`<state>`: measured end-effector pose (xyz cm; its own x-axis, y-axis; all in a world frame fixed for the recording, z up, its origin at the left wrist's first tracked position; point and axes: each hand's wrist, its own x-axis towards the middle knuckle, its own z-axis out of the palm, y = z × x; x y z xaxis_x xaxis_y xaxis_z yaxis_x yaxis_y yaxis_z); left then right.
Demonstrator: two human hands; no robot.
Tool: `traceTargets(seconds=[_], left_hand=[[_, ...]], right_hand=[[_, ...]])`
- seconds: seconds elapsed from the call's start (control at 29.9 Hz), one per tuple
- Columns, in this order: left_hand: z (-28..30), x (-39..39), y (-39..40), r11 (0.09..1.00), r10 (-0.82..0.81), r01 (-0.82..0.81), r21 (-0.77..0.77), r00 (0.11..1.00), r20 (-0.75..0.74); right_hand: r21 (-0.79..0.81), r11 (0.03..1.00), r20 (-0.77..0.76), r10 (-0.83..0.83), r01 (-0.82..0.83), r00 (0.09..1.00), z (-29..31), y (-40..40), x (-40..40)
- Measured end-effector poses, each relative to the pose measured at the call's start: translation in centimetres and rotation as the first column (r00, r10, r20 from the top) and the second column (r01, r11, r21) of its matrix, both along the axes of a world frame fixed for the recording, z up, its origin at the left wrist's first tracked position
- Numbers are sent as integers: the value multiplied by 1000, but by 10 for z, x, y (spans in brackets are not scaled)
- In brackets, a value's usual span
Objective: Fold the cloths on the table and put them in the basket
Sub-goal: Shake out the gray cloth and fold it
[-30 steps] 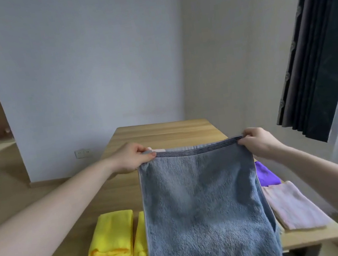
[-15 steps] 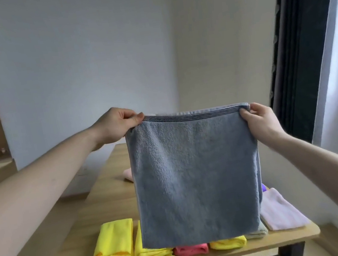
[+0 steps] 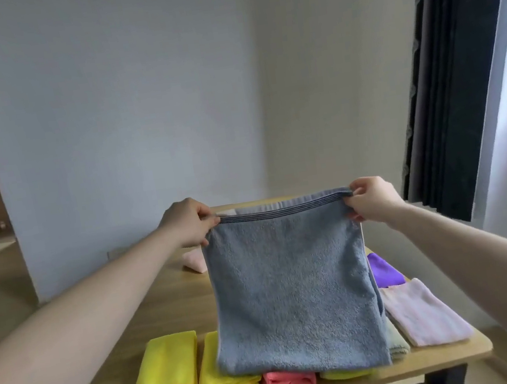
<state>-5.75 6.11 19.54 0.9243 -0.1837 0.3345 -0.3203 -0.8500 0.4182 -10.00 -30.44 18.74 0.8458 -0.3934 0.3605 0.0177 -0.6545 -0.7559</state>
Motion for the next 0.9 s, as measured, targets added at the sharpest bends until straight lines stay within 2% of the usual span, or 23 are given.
traceTargets(seconds=[0.13, 0.3, 0.4, 0.5, 0.6, 0.77, 0.9], left_hand=[[-36, 3, -7, 999, 35, -34, -19, 998, 55], [-82, -14, -6, 994, -22, 29, -109, 998, 64], [-109, -27, 0, 984, -99, 110, -139, 992, 80], [-130, -42, 9, 985, -59, 67, -156, 997, 50], [-146, -58, 12, 989, -85, 87, -120, 996, 23], [-170, -74, 19, 995, -100, 99, -23, 993, -64], [-180, -85, 23, 986, -83, 107, 125, 979, -184]], right_hand=[[34, 999, -48, 17, -15, 999, -29, -7, -3], [-159, 985, -143, 39, -61, 989, -66, -12, -37], [-212, 972, -177, 67, -105, 982, -92, -16, -60], [-250, 960, -199, 76, -125, 977, -113, -21, -82], [-274, 949, -249, 85, -155, 965, -133, -23, -97], [-462, 859, -244, 114, -219, 963, -165, -33, -113], [-465, 836, -412, 88, -292, 907, -156, -16, -140]])
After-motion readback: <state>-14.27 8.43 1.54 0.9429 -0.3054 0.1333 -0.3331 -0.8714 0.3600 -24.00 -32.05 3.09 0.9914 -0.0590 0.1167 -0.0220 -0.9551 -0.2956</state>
